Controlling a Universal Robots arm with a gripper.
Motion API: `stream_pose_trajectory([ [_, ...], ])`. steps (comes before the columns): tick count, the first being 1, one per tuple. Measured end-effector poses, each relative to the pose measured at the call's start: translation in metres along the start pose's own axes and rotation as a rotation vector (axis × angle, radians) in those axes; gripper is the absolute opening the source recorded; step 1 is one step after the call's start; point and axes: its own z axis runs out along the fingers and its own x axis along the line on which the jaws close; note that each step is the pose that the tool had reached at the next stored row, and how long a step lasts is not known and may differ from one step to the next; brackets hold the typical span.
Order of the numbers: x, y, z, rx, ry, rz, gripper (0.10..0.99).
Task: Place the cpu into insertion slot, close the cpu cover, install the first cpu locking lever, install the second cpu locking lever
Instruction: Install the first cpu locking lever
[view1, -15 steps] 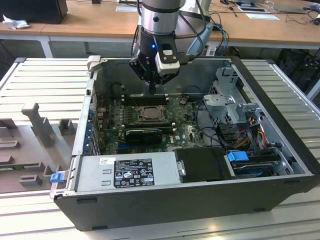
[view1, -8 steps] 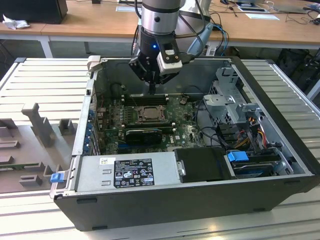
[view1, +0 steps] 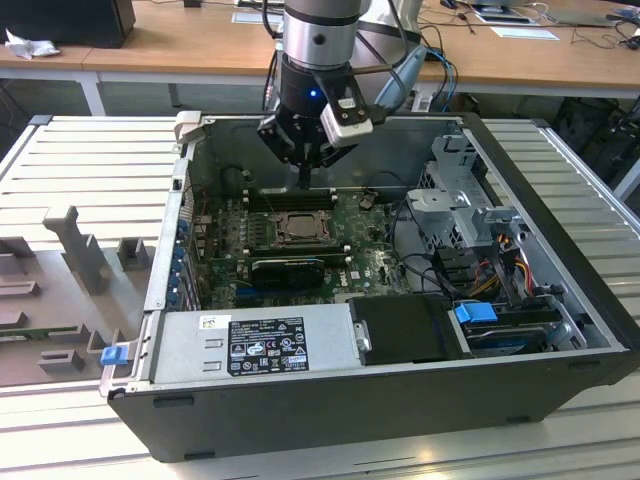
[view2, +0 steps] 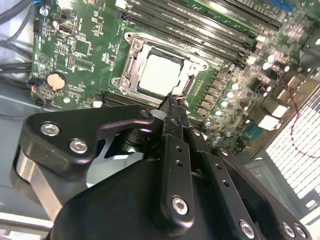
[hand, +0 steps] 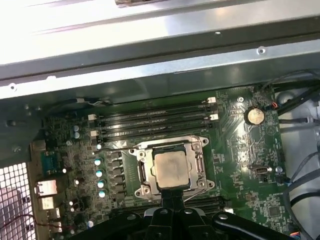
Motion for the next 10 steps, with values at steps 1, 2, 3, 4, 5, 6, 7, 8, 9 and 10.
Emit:
stream_pose_trajectory([
  [1, 0.0000, 0.0000, 0.0000, 0.000, 0.0002, -0.014, 0.106],
  [2, 0.0000, 0.0000, 0.0000, 0.001, 0.0003, -0.037, 0.106],
  [3, 0.0006, -0.0001, 0.0000, 0.002, 0.0001, -0.046, 0.106],
  [4, 0.0034, -0.0006, 0.0002, 0.001, -0.0007, -0.049, 0.106],
  [5, 0.0077, -0.0011, 0.0004, 0.000, -0.0028, -0.050, 0.106],
  [6, 0.0119, -0.0016, 0.0008, -0.002, -0.0087, -0.050, 0.106],
  [7, 0.0144, -0.0019, 0.0010, -0.004, -0.0187, -0.050, 0.106],
  [8, 0.0154, -0.0020, 0.0011, -0.005, -0.0283, -0.050, 0.106],
  [9, 0.0158, -0.0021, 0.0012, -0.007, -0.0419, -0.052, 0.106],
  [10, 0.0159, -0.0021, 0.0012, -0.008, -0.0513, -0.055, 0.106],
])
